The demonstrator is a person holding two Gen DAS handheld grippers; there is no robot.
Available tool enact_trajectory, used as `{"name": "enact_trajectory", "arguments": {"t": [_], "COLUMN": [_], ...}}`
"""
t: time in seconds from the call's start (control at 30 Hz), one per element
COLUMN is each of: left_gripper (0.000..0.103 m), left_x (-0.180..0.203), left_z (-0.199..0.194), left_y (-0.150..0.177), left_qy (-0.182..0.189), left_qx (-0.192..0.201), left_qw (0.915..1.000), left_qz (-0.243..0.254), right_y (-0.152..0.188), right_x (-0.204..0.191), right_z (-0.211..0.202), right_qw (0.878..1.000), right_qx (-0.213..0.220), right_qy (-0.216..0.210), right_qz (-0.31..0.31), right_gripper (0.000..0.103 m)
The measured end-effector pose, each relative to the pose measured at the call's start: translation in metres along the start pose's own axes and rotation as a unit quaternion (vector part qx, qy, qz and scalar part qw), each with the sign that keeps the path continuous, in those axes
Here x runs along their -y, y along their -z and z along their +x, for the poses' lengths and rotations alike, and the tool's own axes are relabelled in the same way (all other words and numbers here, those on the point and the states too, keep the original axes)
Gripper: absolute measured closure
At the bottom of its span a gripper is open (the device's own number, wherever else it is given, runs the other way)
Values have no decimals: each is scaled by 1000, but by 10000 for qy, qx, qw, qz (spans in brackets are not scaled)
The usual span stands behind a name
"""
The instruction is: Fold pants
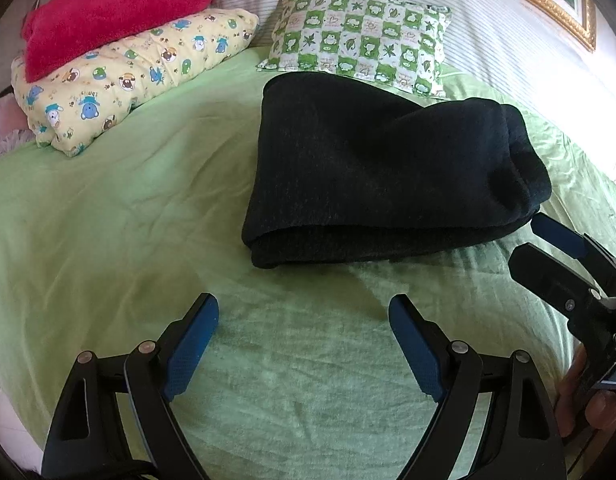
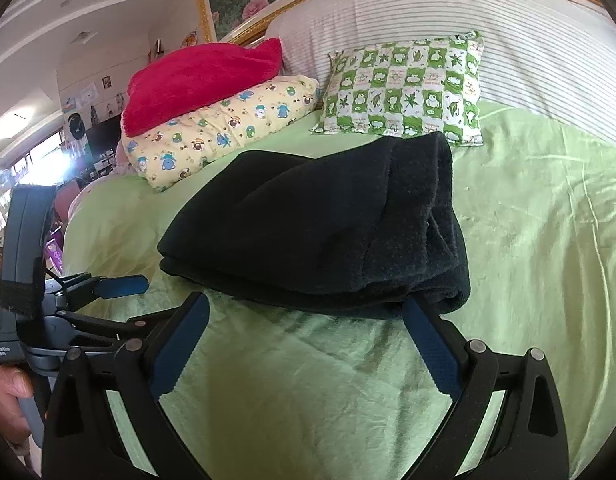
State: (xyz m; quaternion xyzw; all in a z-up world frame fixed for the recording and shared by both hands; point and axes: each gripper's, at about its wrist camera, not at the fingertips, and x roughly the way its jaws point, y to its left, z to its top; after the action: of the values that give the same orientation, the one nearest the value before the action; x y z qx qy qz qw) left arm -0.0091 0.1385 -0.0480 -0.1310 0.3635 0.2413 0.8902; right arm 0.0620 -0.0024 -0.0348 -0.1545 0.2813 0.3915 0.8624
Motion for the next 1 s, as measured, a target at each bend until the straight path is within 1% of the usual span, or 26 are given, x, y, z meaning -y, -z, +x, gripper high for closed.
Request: {"name": "enact_trajectory", "arguments": {"t": [0.33,0.67,1.0], "left_gripper": [12,12,8], "left_x": [-2,-3,2], "left_z": [4,4,10], "left_y": [1,3,3], "left_qy": [51,0,-71], "left_qx": [103,249,137], "left_qw": [9999,9996,9999], "left_qz": [-44,-117,15], "right_y": [0,1,1], "right_x": [6,6,7], "right_z": [4,2,4], "right_qw": [9998,9997,9997], "right_qx": [-65,-20,-102], "right_qy": [-28,-29,-35], "right_qz": [184,223,221], "right_gripper": [5,5,4]}}
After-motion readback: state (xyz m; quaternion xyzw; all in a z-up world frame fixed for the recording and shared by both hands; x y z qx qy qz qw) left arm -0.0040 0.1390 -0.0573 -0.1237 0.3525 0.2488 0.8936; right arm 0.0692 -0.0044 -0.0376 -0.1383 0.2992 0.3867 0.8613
